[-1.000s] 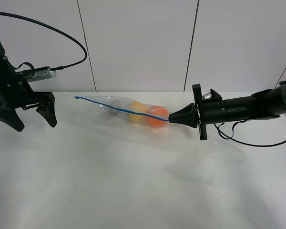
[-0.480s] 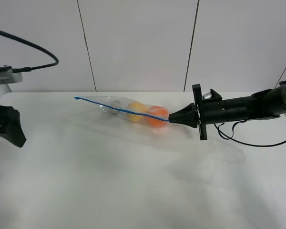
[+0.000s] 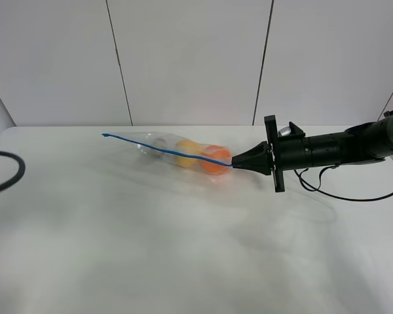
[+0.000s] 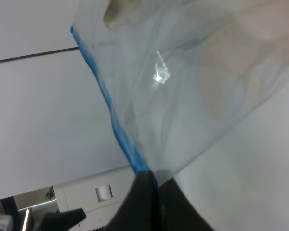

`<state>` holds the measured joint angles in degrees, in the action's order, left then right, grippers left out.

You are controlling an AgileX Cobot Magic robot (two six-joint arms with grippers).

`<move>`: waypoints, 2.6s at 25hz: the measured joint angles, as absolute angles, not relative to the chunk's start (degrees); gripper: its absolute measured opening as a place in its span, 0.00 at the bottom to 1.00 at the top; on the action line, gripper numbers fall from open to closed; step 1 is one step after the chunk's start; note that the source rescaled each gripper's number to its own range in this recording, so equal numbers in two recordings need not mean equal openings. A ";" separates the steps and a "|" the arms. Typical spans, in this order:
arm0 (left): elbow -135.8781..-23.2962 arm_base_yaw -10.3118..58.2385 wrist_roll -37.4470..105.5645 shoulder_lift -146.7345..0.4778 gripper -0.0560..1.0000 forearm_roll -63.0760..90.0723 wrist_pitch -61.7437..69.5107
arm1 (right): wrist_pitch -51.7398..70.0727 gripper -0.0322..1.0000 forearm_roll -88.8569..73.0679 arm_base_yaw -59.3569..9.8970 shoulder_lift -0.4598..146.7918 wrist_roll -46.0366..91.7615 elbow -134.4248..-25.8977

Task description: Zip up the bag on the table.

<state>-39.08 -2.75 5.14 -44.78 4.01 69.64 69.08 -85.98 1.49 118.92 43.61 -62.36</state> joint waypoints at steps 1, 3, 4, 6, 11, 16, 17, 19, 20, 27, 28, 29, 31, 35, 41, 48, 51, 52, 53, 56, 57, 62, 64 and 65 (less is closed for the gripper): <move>-37.65 -2.75 4.44 -42.85 1.00 3.87 69.34 | 69.08 0.03 -85.98 1.49 118.92 43.61 -62.36; -34.89 -2.75 3.55 -38.25 1.00 3.71 67.66 | 69.08 0.03 -85.98 1.49 118.92 43.61 -62.36; -33.57 -2.75 3.31 -36.21 1.00 3.64 66.56 | 69.08 0.03 -85.98 1.49 118.92 43.61 -62.36; -31.27 -2.75 2.39 -33.08 1.00 3.36 64.75 | 69.08 0.03 -85.98 1.49 118.92 43.61 -62.36; -28.40 -2.75 0.00 -26.45 1.00 3.03 61.63 | 69.08 0.03 -85.98 1.49 118.92 43.61 -62.36; -28.23 -2.75 -0.36 -21.33 1.00 2.86 61.08 | 69.08 0.03 -85.98 1.49 118.92 43.61 -62.36; -28.23 -2.75 -0.36 -19.44 1.00 2.86 61.08 | 69.08 0.03 -85.98 1.49 118.92 43.61 -62.36; -28.23 -2.75 -0.42 -15.83 1.00 2.86 61.01 | 69.08 0.03 -85.94 1.49 118.92 43.61 -62.36; -28.23 -2.75 -0.49 -13.59 1.00 2.86 60.99 | 69.08 0.03 -85.94 1.49 118.92 43.61 -62.36; -28.18 -2.75 -0.49 -1.34 1.00 2.86 60.94 | 69.08 0.03 -85.94 1.49 118.92 43.61 -62.36; -28.18 -2.75 -0.49 -0.28 1.00 2.86 60.94 | 69.08 0.03 -85.94 1.49 118.92 43.61 -62.36; -28.18 -2.75 -0.49 0.16 1.00 2.86 60.94 | 69.08 0.03 -85.94 1.49 118.92 43.61 -62.36; -28.18 -2.75 -0.49 0.13 1.00 2.86 60.94 | 69.08 0.03 -85.94 1.49 118.92 43.61 -62.36; -28.18 -1.66 -0.49 0.13 1.00 2.86 60.94 | 69.08 0.05 -85.85 1.49 118.92 43.53 -62.36; -28.18 -1.32 -0.49 0.13 1.00 2.86 60.94 | 69.08 0.46 -83.45 1.49 118.92 42.85 -62.36; -28.18 -1.32 -0.49 0.13 1.00 2.86 60.94 | 69.22 0.95 -70.15 1.49 118.97 36.47 -69.37; -28.18 -1.32 -0.49 0.13 1.00 2.86 60.94 | 69.26 0.96 -54.63 1.49 118.44 28.11 -77.71; -28.18 -1.32 -0.49 0.13 1.00 2.86 60.94 | 68.89 0.96 -49.57 1.49 117.94 24.79 -80.65; -28.18 -1.32 -0.49 0.13 1.00 2.86 60.94 | 68.50 0.96 -43.36 1.49 117.42 21.42 -83.06; -28.18 -1.32 -0.49 0.13 1.00 2.86 60.94 | 68.09 0.97 -26.84 1.60 115.95 12.78 -90.37; -28.18 -1.32 -0.49 0.13 1.00 2.86 60.94 | 68.28 0.97 -21.67 1.67 115.63 10.43 -91.81; -28.18 -1.32 -0.49 0.13 1.00 2.86 60.94 | 69.45 0.97 -5.26 1.98 114.29 5.04 -94.71; -28.18 -1.32 -0.49 0.13 1.00 2.86 60.94 | 69.49 0.97 -3.31 1.98 113.21 4.18 -94.53; -28.18 -1.32 -0.49 0.13 1.00 2.86 60.94 | 69.49 0.97 -3.05 1.98 112.29 4.12 -94.09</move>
